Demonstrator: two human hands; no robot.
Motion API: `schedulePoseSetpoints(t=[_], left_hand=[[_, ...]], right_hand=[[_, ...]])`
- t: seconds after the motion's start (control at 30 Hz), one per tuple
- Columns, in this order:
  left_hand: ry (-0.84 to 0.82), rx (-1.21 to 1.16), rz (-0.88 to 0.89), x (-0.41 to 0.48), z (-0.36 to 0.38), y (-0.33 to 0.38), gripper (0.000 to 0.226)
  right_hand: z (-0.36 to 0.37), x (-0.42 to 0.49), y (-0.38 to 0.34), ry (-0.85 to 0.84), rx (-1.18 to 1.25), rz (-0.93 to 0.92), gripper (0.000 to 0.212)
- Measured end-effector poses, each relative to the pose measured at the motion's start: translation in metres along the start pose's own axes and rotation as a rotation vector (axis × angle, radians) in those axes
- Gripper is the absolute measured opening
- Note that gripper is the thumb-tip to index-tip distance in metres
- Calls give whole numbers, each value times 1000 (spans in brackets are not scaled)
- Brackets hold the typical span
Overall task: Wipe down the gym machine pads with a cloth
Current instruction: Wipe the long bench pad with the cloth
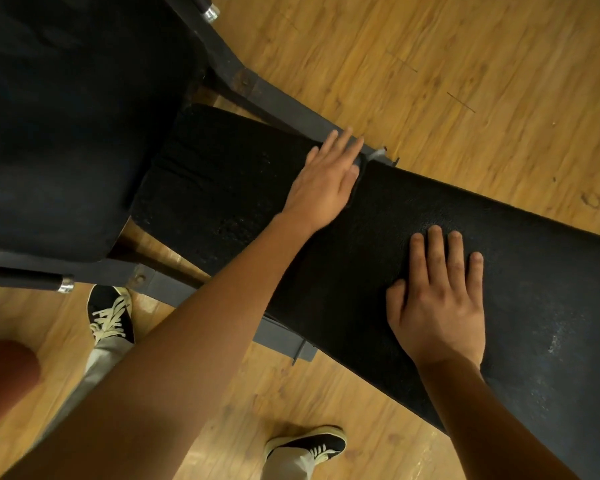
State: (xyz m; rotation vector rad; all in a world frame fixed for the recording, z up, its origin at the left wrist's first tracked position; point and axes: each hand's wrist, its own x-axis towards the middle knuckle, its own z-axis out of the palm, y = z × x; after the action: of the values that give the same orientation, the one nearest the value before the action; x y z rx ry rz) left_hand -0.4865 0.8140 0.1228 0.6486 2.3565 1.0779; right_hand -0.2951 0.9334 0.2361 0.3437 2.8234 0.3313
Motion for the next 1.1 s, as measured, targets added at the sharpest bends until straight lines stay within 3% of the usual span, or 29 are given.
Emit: schedulePoseSetpoints(t=[0.17,0.47,0.73,0.97,1.1], left_hand=[[0,30,-32,30,-12,-7,51],[41,8,-69,-49,11,-4,52],[-4,25,-119,26,-17,-14,53],[-8,36,-89,-70,4,-11,54],[-26,43,-71,-37,-8,-20,52]], right_hand=[[0,1,0,6,-4,-3,65],[1,1,0,7,3,-1,65],[2,0,0,14,-12,-4,64],[0,1,-1,-13,-9,4,65],[1,0,-1,2,6,8,64]])
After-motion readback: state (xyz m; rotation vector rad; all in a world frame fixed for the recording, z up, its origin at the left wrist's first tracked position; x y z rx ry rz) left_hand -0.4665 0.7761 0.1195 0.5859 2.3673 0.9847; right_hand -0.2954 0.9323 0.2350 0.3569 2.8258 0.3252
